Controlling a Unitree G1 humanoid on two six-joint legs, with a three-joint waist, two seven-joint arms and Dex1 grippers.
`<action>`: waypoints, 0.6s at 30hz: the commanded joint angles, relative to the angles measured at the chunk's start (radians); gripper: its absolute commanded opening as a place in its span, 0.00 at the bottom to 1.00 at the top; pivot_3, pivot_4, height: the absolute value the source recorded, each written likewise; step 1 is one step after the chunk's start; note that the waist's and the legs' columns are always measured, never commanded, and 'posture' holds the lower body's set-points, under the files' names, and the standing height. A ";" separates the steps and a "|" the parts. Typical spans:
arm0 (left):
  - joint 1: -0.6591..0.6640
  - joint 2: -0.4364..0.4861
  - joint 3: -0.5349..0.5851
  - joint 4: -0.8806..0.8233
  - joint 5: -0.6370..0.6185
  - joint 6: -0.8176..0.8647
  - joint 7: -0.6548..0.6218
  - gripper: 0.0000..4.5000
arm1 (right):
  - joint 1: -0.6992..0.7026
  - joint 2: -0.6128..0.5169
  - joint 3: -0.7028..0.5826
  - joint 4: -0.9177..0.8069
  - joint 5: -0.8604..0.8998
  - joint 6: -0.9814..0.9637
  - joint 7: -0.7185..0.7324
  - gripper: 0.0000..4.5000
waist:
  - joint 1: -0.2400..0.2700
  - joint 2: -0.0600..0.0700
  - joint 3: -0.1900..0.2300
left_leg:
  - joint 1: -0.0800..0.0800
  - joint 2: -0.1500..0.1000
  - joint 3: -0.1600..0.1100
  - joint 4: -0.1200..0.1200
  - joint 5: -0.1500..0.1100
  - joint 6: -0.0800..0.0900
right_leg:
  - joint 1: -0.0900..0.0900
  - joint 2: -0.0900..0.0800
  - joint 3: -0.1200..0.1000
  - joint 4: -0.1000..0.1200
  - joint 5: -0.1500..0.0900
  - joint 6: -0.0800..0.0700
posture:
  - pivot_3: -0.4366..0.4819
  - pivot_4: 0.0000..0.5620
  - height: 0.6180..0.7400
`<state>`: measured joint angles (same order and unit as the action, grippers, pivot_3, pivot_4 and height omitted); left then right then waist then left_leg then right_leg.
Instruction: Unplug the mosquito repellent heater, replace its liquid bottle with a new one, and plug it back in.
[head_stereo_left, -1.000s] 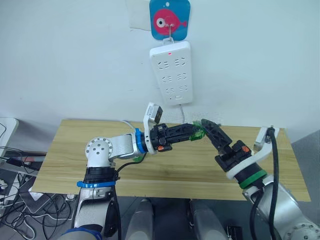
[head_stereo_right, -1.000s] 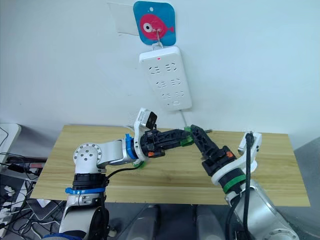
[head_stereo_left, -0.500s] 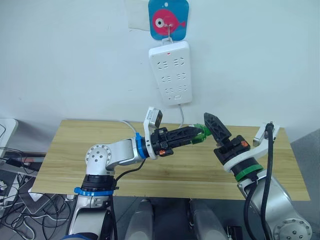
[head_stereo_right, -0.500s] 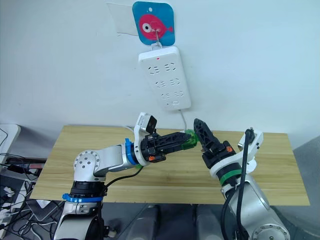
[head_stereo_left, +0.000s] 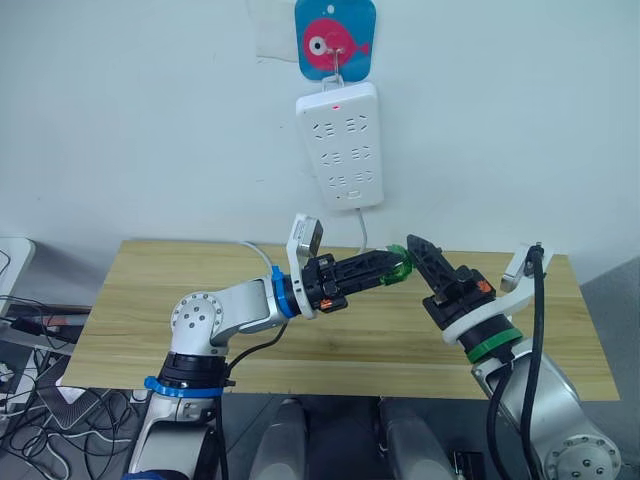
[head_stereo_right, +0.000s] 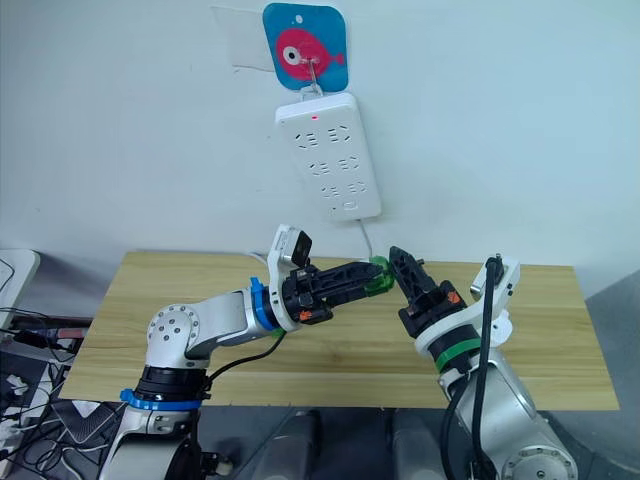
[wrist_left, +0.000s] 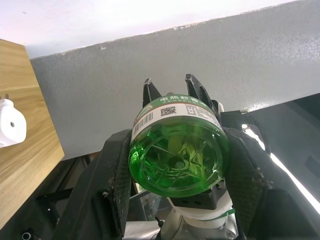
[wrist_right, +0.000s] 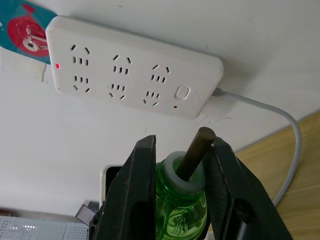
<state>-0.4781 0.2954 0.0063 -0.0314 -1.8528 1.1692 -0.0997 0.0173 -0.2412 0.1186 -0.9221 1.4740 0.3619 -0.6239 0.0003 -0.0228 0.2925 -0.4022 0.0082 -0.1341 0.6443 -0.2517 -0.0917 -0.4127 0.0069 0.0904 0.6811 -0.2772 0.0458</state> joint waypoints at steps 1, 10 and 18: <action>0.000 0.028 -0.020 -0.042 -0.027 0.018 -0.022 0.73 | -0.016 -0.023 -0.034 0.009 0.020 -0.014 0.012 0.19 | 0.000 0.000 0.000 | 0.000 0.000 0.000 0.000 0.000 0.000 | 0.000 0.000 0.000 0.000 0.000 0.000 | 0.64 0.47 1.00; 0.018 0.429 -0.123 -0.339 0.583 -0.145 -0.494 1.00 | -0.058 -0.320 -0.159 0.270 -0.199 0.105 0.148 0.19 | 0.002 0.001 0.000 | 0.000 0.000 0.000 -0.001 -0.002 0.004 | -0.001 0.003 0.000 0.000 0.000 0.000 | 0.70 0.49 1.00; 0.201 0.302 -0.289 -0.349 1.327 -0.933 -0.701 1.00 | -0.120 -0.238 -0.009 0.599 -0.837 -0.059 0.345 0.19 | 0.036 0.005 -0.002 | -0.004 0.002 0.007 -0.008 0.000 0.000 | -0.010 0.001 0.006 0.000 -0.001 -0.003 | 0.72 0.49 1.00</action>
<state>-0.2947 0.6090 -0.2876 -0.3765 -0.6038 0.3348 -0.7953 -0.0871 -0.4890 0.1045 -0.3393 0.7442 0.3676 -0.3204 0.0360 -0.0178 0.2901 -0.4065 0.0099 -0.1268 0.6368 -0.2514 -0.0917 -0.4232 0.0078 0.0962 0.6805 -0.2785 0.0425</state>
